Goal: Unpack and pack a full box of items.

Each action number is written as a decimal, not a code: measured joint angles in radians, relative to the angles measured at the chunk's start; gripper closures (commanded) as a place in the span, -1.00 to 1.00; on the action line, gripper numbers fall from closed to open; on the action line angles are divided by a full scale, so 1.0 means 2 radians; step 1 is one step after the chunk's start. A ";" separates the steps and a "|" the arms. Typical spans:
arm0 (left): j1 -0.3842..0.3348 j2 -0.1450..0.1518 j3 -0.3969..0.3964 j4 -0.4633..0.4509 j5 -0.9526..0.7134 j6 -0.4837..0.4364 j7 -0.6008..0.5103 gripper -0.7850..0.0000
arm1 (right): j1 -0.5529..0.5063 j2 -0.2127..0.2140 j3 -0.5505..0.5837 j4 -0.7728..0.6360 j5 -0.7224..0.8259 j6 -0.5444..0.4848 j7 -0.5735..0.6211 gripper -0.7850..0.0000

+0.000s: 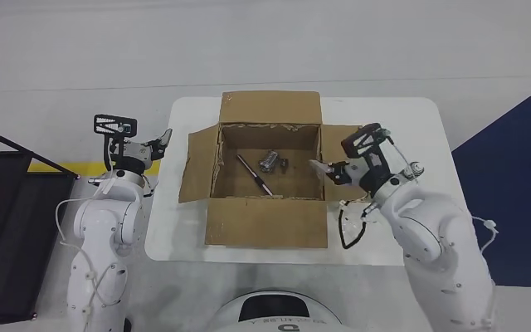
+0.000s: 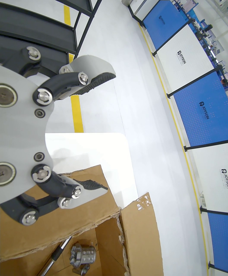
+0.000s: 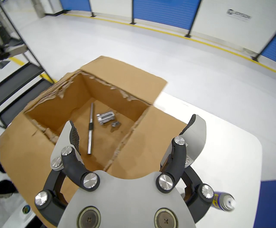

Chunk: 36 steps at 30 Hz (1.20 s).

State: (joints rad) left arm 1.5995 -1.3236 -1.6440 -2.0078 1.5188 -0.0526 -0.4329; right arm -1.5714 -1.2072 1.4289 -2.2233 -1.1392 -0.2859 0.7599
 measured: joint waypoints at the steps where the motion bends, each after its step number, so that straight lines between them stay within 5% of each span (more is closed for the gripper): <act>1: 0.000 0.000 0.000 0.000 0.000 0.000 0.000 -1.00 | 0.009 -0.001 -0.017 0.007 -0.007 -0.003 0.007 -0.98; 11: 0.000 0.000 0.000 0.000 0.000 0.000 0.000 -1.00 | 0.112 -0.015 -0.170 0.141 -0.104 0.028 0.035 -0.36; 22: 0.000 0.000 0.000 0.000 0.000 0.000 0.000 -1.00 | 0.198 -0.040 -0.262 0.307 -0.167 0.093 0.031 -0.24; 27: 0.000 0.000 0.000 0.000 0.000 0.000 0.000 -1.00 | 0.231 -0.054 -0.285 0.357 -0.168 0.125 0.032 0.02; 36: 0.000 0.000 0.000 0.000 0.000 0.000 0.000 -1.00 | 0.285 -0.078 -0.322 0.428 -0.155 0.143 0.063 0.02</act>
State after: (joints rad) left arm 1.5995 -1.3236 -1.6440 -2.0078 1.5188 -0.0526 -0.4329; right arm -1.0004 -1.3640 0.7847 -1.3665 -1.4492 -0.0004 0.8849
